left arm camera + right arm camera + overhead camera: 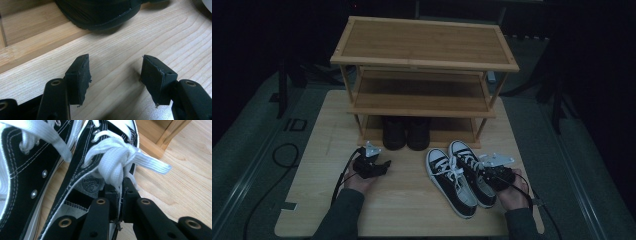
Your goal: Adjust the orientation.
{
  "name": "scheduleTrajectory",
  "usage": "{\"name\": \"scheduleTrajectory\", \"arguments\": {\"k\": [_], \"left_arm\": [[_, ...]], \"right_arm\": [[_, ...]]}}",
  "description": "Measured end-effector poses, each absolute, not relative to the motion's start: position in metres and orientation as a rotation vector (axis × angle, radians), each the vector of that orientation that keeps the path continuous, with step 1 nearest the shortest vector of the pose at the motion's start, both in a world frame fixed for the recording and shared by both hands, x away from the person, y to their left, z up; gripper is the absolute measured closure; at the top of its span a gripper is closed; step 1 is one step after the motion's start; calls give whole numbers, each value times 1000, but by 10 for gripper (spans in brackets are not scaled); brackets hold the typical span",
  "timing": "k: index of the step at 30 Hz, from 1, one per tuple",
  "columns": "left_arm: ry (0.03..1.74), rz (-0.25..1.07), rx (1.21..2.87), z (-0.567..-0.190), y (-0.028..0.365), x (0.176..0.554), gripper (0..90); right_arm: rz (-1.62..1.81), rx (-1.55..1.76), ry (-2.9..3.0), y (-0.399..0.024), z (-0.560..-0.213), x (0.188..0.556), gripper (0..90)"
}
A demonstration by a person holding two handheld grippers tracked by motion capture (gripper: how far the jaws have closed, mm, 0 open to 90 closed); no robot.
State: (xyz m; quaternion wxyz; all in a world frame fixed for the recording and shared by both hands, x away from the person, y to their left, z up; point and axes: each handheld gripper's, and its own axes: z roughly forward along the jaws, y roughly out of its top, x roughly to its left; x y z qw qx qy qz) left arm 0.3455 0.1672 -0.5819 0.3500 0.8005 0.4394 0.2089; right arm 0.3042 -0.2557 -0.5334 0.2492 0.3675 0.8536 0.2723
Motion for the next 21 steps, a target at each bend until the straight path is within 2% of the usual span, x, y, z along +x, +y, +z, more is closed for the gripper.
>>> {"name": "scheduleTrajectory", "arguments": {"k": [4, 8, 21], "left_arm": [[1138, 541, 2073, -582, 167, 345, 408], [1138, 541, 2074, -582, 167, 345, 408], [1139, 541, 2074, -582, 167, 345, 407]], "right_arm": [[723, 1003, 2357, -252, -533, 303, 843], [750, 1048, 2397, -254, -527, 303, 769], [737, 1030, 2468, -255, -509, 302, 628]]}}
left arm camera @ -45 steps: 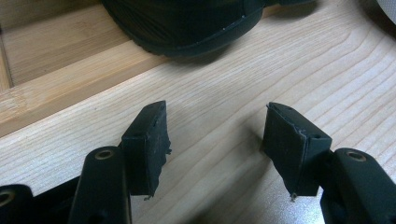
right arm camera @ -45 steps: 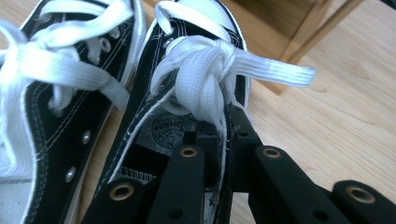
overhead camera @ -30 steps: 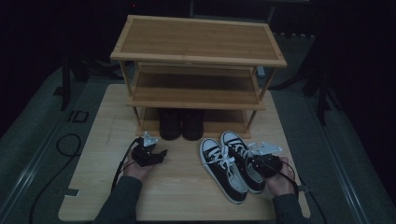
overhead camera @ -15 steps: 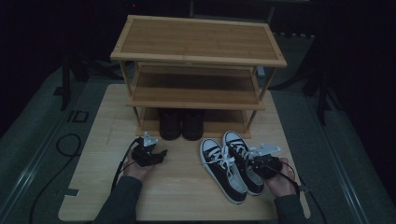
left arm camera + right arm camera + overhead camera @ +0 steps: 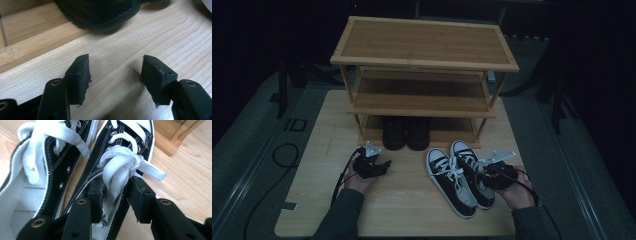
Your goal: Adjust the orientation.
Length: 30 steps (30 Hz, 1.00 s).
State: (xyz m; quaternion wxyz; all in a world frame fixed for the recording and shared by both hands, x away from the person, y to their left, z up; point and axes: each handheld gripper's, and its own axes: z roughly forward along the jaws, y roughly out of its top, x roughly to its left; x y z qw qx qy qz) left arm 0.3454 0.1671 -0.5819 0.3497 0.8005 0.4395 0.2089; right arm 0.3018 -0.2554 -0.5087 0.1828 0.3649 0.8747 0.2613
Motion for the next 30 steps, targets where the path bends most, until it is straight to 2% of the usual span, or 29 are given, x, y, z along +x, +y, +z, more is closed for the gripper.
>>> {"name": "scheduleTrajectory", "arguments": {"k": [14, 30], "left_arm": [[1137, 540, 2075, -582, 167, 345, 403], [1137, 540, 2075, -582, 167, 346, 402]], "right_arm": [[729, 1042, 2507, -260, -500, 300, 513], [742, 1022, 2529, -261, -495, 295, 455]]}}
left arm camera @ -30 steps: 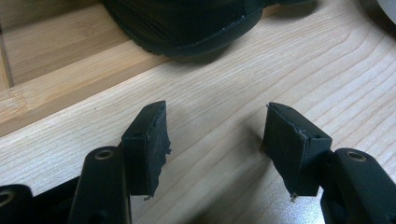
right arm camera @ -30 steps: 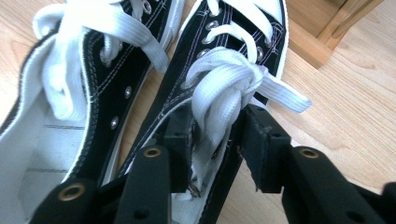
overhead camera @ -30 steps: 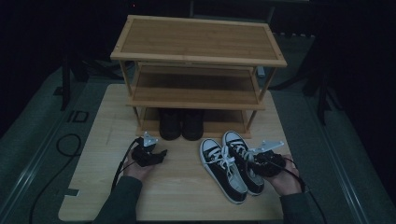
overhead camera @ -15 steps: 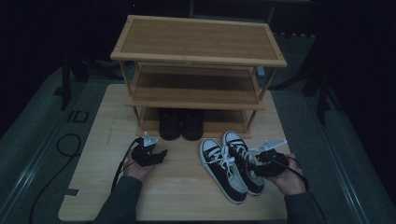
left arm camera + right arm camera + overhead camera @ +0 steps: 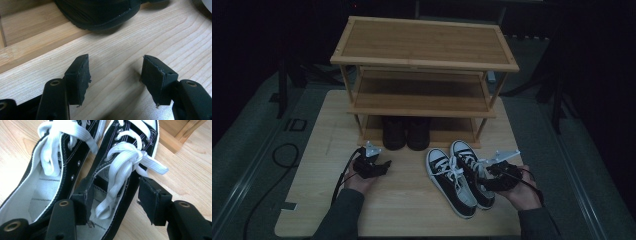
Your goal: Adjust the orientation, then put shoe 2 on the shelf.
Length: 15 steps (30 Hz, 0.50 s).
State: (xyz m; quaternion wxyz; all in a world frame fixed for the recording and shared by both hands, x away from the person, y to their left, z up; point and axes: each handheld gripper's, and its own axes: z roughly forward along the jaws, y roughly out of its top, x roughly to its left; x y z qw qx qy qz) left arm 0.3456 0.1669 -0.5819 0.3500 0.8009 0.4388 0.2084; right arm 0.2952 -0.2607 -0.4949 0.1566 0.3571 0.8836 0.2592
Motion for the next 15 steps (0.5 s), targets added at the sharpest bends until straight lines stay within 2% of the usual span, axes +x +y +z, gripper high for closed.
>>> {"name": "scheduleTrajectory", "arguments": {"k": [15], "left_arm": [[1137, 540, 2074, -582, 167, 346, 402]], "right_arm": [[774, 1005, 2519, -261, -488, 289, 449]]}}
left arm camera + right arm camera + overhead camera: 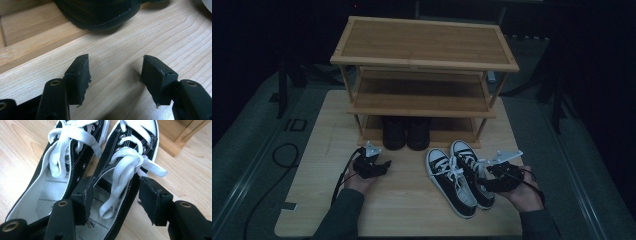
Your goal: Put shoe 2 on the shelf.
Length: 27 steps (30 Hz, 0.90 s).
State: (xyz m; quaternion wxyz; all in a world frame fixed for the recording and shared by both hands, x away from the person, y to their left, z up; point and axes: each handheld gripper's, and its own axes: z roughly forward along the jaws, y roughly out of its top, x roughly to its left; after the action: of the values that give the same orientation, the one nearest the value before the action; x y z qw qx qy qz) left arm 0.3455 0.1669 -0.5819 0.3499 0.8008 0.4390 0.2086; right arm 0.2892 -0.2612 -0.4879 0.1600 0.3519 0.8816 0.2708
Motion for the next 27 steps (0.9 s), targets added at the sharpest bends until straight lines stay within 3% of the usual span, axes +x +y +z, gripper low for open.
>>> {"name": "scheduleTrajectory", "arguments": {"k": [27], "left_arm": [[1137, 540, 2075, -582, 167, 345, 402]], "right_arm": [[801, 968, 2598, -245, -497, 281, 463]]}}
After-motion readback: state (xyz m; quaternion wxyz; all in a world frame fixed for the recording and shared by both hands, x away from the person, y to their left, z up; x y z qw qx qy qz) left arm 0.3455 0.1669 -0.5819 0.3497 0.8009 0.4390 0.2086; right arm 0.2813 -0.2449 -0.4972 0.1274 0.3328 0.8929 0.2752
